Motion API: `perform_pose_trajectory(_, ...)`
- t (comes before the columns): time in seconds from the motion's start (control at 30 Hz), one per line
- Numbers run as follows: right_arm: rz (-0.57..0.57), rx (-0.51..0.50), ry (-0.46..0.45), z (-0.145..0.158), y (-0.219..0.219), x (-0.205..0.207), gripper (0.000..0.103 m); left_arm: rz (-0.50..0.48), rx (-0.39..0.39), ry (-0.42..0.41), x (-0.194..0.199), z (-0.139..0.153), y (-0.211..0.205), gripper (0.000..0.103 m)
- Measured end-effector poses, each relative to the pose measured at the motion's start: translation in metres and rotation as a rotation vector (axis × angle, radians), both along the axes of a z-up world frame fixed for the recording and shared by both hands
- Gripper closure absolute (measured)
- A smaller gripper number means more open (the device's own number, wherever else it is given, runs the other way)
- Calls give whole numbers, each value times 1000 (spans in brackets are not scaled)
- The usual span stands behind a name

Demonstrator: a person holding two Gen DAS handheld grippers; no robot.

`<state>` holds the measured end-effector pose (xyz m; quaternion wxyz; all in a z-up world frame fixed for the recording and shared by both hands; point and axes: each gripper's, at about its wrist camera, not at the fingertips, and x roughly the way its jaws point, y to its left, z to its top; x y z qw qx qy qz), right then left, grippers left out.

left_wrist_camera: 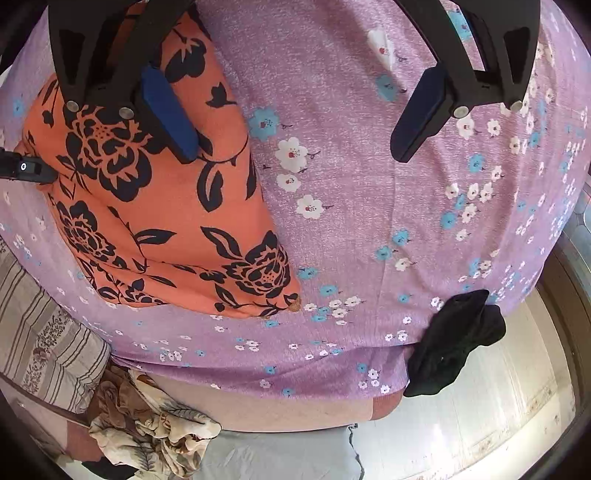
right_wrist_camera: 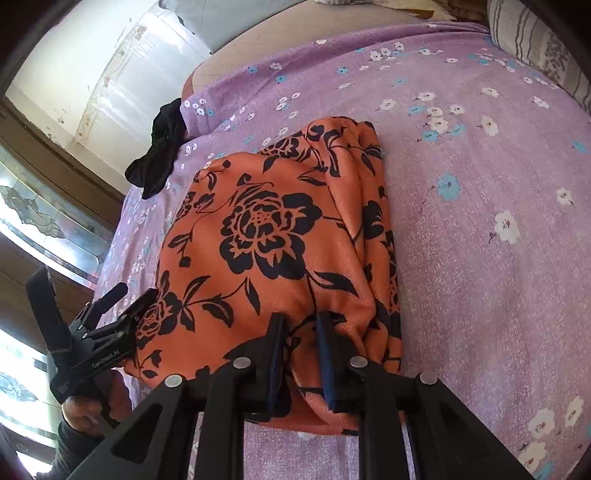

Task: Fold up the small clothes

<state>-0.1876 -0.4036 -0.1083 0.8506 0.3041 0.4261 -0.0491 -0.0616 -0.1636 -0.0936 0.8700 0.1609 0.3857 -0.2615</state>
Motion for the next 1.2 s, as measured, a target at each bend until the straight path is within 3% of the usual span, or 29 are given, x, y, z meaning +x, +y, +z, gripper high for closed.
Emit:
perform_pose_trajectory(0.2,13,-2,-2,1,0,-2,83,-8,55,-75,-10,1,-8,0)
perform_pose_trajectory(1.2,55,51,-28,1,-9,3,79,16,49,-72,-8,1,-9,0)
